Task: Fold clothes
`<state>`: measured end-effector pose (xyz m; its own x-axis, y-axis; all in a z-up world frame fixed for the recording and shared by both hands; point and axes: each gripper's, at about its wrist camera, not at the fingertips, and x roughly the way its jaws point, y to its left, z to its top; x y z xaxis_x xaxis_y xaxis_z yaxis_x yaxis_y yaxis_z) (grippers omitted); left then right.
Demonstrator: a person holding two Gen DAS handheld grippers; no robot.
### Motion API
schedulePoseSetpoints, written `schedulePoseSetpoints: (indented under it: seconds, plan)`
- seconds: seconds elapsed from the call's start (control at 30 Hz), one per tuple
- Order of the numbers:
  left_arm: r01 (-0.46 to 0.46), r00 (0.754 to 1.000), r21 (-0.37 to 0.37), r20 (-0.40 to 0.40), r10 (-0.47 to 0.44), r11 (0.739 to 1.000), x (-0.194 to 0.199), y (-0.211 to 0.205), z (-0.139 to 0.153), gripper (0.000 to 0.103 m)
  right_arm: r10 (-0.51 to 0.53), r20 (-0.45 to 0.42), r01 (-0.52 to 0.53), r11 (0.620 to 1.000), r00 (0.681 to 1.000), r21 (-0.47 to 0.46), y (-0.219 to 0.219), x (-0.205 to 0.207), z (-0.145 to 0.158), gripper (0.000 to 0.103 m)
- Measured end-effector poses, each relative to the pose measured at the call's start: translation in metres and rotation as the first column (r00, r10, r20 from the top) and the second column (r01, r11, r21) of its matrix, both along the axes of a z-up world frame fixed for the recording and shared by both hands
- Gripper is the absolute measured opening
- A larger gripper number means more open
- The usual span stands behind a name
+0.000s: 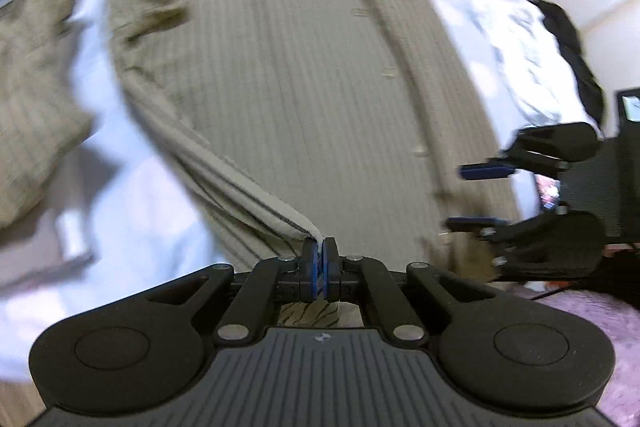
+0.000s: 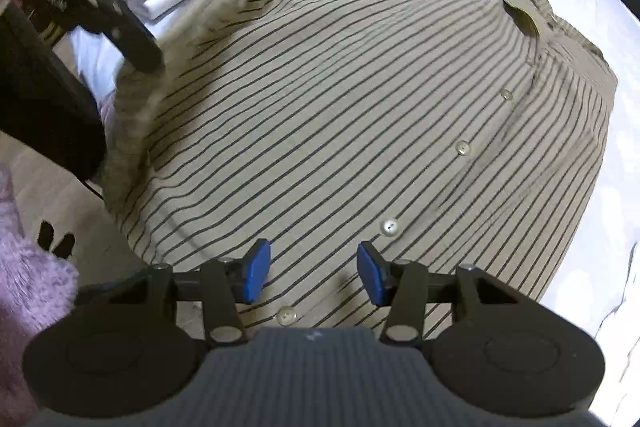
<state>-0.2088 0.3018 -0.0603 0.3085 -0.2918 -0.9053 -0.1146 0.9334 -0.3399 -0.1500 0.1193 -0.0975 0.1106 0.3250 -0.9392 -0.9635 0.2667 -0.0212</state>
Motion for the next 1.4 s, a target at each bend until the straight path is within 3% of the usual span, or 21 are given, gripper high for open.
schedulePoseSetpoints:
  seconds: [0.13, 0.43, 0.63, 0.73, 0.9, 1.07, 1.2, 1.33, 1.4]
  plan:
    - [0.081, 0.996, -0.043, -0.022, -0.082, 0.996, 0.028, -0.025, -0.011, 0.0, -0.044, -0.078, 0.046, 0.999, 0.996, 0.029, -0.001, 0.01, 0.002, 0.051]
    - [0.128, 0.983, -0.095, -0.12, -0.139, 0.987, 0.065, -0.049, -0.064, 0.001, -0.068, -0.077, 0.067, 0.998, 0.995, -0.023, 0.006, 0.021, -0.016, 0.051]
    - [0.132, 0.987, -0.113, -0.08, -0.141, 0.985, 0.052, -0.046, -0.053, 0.022, -0.051, -0.089, 0.049, 0.998, 0.995, -0.024, 0.009, 0.024, -0.02, 0.051]
    - [0.138, 0.99, -0.074, -0.027, -0.141, 0.988, 0.04, -0.047, -0.035, 0.038, -0.055, -0.094, 0.054, 0.998, 0.994, -0.021, 0.006, 0.024, -0.019, 0.051]
    - [0.122, 0.992, -0.038, 0.039, -0.121, 0.992, 0.014, -0.042, -0.012, 0.042, -0.055, -0.093, 0.054, 0.998, 0.994, -0.016, 0.0, 0.022, -0.017, 0.051]
    - [0.105, 0.994, 0.053, -0.002, -0.106, 0.993, -0.008, -0.037, -0.016, 0.044, -0.042, -0.086, 0.042, 0.999, 0.995, -0.002, -0.003, 0.019, -0.013, 0.051]
    - [0.137, 0.99, 0.098, -0.056, -0.132, 0.986, -0.02, -0.044, -0.037, 0.041, -0.03, -0.08, 0.03, 1.0, 0.996, 0.003, -0.003, 0.016, -0.012, 0.051]
    - [0.197, 0.978, 0.158, -0.105, -0.182, 0.968, -0.023, -0.061, -0.057, 0.004, -0.028, -0.072, 0.028, 1.0, 0.997, 0.005, -0.003, 0.015, -0.012, 0.051]
    - [0.215, 0.974, 0.148, -0.1, -0.202, 0.965, -0.025, -0.065, -0.057, 0.0, -0.036, -0.073, 0.037, 0.999, 0.997, 0.011, -0.005, 0.016, -0.011, 0.051]
